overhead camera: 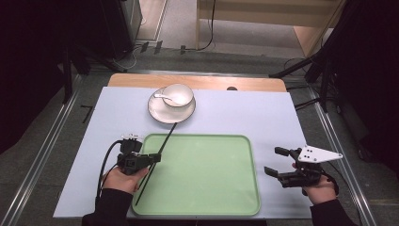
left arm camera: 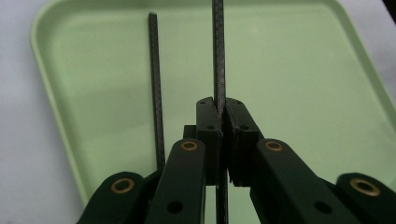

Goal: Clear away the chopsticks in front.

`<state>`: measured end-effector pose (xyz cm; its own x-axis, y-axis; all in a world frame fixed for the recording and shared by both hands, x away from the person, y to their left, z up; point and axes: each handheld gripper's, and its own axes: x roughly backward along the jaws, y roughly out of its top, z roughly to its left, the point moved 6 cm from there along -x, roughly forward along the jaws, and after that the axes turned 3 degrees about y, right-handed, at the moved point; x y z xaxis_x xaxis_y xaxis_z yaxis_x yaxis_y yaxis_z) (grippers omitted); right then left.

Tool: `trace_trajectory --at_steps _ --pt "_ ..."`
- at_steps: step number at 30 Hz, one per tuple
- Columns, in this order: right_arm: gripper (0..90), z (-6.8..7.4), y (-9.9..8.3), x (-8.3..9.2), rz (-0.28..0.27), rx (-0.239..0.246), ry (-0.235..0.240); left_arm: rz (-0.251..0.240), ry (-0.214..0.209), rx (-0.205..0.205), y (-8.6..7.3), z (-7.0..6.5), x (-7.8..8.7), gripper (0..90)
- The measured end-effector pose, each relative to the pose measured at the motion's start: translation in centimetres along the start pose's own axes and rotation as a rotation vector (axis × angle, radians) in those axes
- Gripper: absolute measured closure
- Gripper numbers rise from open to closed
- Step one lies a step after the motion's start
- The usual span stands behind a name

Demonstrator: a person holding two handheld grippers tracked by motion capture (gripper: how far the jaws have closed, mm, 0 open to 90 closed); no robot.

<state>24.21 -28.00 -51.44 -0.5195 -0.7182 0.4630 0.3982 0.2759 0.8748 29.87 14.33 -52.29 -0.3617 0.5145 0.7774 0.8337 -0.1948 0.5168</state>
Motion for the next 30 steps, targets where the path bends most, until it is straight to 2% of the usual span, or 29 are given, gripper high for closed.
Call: trace_trajectory --at_steps 7,10,13,18,21,22,25,26,30 --pt "16.6 0.0 0.0 0.0 -0.002 0.000 0.001 0.002 -0.008 0.022 -1.6 -0.7 -0.4 86.1" --pt "16.6 0.0 0.1 0.0 -0.005 0.001 0.001 0.015 0.021 0.012 -2.4 -1.0 -0.7 86.1" --pt "16.7 0.0 0.1 0.0 -0.005 0.001 0.000 0.022 0.028 0.020 -2.8 -0.9 -0.9 86.1" --pt "16.7 0.1 0.2 0.0 -0.008 0.006 0.002 0.065 0.048 0.019 -3.5 -1.0 -1.9 86.0" --pt "16.7 0.1 0.2 0.0 -0.005 0.007 0.002 0.080 0.066 0.027 -3.7 -0.7 -2.1 86.1" --pt "16.7 0.1 0.2 0.0 -0.006 0.008 0.003 0.076 0.065 0.046 -3.7 -0.4 -2.0 86.0" --pt "16.7 0.0 0.2 0.0 -0.006 0.006 0.003 0.071 0.079 0.054 -3.6 -0.1 -1.9 86.0" --pt "16.7 0.1 0.1 0.0 -0.004 0.005 0.003 0.066 0.097 0.066 -3.5 0.3 -1.7 86.0" --pt "16.7 0.1 0.2 0.0 -0.005 0.007 0.004 0.063 0.112 0.088 -3.4 0.9 -1.4 86.0"
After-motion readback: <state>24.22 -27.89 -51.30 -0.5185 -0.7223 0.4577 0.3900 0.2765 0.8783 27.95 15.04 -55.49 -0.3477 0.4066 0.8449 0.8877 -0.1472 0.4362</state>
